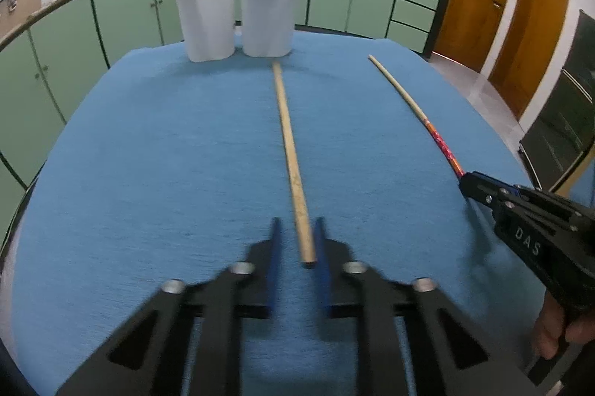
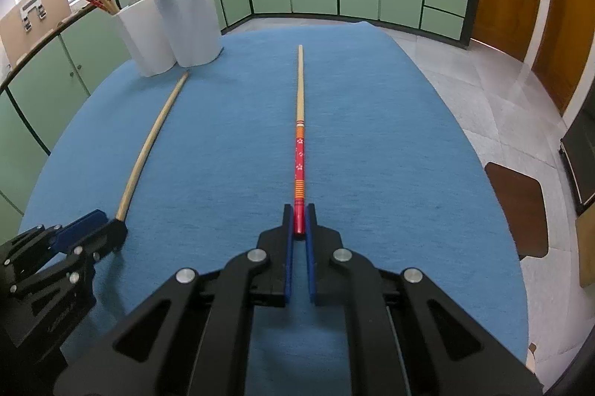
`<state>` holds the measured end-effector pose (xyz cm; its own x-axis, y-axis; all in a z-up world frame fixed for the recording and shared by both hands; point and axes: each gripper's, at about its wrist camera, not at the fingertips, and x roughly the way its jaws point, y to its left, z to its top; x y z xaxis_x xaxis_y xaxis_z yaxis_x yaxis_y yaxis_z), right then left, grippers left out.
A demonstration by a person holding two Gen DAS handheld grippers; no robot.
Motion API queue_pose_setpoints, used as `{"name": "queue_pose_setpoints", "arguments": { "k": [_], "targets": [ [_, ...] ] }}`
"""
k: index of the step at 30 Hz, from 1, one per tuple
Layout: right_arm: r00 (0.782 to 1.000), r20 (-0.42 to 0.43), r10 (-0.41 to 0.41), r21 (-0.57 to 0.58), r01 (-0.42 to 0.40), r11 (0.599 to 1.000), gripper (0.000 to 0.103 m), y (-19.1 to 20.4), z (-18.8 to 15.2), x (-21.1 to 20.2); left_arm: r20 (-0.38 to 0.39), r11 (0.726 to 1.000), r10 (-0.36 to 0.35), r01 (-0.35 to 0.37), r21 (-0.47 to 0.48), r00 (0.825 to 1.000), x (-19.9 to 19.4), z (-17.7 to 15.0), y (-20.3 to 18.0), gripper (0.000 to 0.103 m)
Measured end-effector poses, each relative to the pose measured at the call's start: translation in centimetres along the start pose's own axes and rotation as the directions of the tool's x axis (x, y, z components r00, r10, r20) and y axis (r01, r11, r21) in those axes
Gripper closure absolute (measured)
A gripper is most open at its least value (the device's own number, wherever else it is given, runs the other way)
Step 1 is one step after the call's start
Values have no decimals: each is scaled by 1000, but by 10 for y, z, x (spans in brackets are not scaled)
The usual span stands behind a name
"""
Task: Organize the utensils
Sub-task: 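Grasp the red-banded wooden chopstick with the right tool while the left tool grasps the plain wooden chopstick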
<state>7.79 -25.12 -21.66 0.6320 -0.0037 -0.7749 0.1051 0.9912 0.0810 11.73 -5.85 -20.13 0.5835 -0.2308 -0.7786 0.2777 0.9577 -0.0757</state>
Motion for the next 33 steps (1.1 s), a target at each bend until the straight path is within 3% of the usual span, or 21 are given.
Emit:
{"name": "queue_pose_setpoints", "arguments": {
  "k": [7, 12, 17, 21, 28, 30, 33],
  "targets": [
    [1000, -3, 21, -74, -22, 997, 97, 16, -3, -1, 19, 996, 68, -67, -60, 998, -10, -2, 27, 97],
    [998, -19, 65, -93, -66, 993, 91, 15, -2, 0, 4, 990, 69, -68, -121, 998, -8, -3, 44, 95],
    [997, -19, 81, -107, -83, 991, 77, 15, -7, -6, 14, 992, 74, -72, -100, 997, -10, -7, 42, 72],
    [996, -20, 88, -105, -89, 990, 74, 10, -13, -11, 20, 988, 83, -80, -130, 996, -17, -13, 48, 66],
    [996, -23, 88, -105, -90, 990, 75, 10, -12, -8, 14, 988, 90, -87, -127, 996, -12, -9, 47, 66],
    [997, -22, 78, -114, -80, 990, 79, 13, -10, -7, 13, 988, 90, -88, -127, 996, -10, -7, 48, 71],
    [998, -22, 59, -122, -61, 991, 92, 17, -6, -2, 10, 988, 97, -95, -124, 995, -9, -7, 48, 88]
  ]
}}
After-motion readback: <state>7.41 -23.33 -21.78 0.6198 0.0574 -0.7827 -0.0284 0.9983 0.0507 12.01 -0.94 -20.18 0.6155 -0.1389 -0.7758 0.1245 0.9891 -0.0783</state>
